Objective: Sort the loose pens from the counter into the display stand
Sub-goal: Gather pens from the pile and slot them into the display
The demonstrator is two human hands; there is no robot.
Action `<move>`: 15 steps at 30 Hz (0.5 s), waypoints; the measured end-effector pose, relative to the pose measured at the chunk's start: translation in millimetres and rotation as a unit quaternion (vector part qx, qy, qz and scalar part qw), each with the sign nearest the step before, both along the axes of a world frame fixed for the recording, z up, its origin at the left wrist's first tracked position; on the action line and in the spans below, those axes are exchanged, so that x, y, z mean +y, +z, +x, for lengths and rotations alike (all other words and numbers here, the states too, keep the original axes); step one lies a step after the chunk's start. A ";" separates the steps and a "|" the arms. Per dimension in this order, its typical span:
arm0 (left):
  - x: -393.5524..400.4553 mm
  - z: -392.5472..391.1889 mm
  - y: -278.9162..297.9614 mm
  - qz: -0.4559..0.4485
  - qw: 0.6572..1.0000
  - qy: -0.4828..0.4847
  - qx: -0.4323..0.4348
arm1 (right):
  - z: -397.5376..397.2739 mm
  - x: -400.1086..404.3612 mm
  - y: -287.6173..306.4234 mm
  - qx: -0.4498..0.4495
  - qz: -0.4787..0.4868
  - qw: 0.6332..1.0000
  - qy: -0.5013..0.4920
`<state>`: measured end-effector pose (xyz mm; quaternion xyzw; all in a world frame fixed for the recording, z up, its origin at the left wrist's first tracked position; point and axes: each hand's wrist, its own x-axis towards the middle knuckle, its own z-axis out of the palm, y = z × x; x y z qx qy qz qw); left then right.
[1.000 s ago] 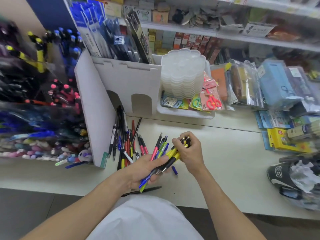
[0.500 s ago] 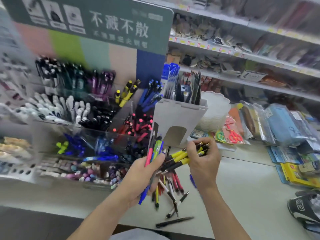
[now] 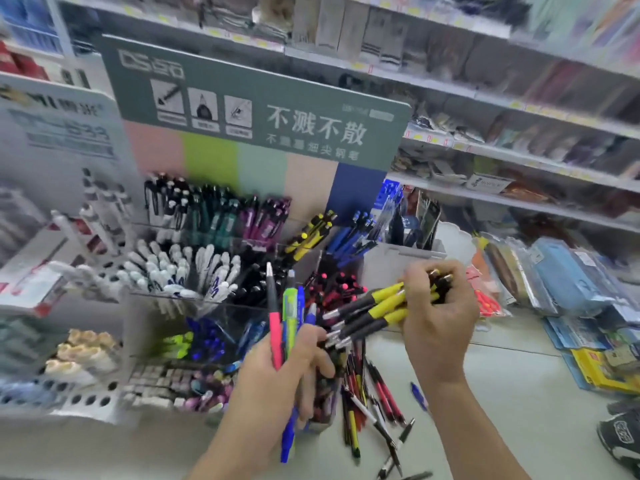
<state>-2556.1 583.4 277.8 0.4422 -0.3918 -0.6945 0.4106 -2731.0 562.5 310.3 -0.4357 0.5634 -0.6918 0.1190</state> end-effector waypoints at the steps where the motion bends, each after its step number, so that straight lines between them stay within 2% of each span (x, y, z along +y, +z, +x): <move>1: -5.0 7.0 0.2 0.001 0.999 0.027 0.018 | 0.1 -10.2 7.0 0.021 -0.045 0.998 -0.033; 4: -17.6 25.4 0.4 0.004 0.996 0.080 0.038 | -1.2 -47.8 22.4 0.131 -0.163 0.976 -0.067; 7: -25.0 37.4 2.0 0.002 0.994 0.097 0.049 | 6.6 -88.9 29.7 0.253 -0.209 0.944 -0.026; 11: -31.4 49.4 3.3 -0.002 0.992 0.111 0.065 | 29.4 -123.4 22.5 0.361 -0.124 0.922 0.061; 15: -39.1 58.1 7.5 -0.017 0.992 0.108 0.056 | 40.4 -128.2 3.4 0.421 -0.048 0.904 0.056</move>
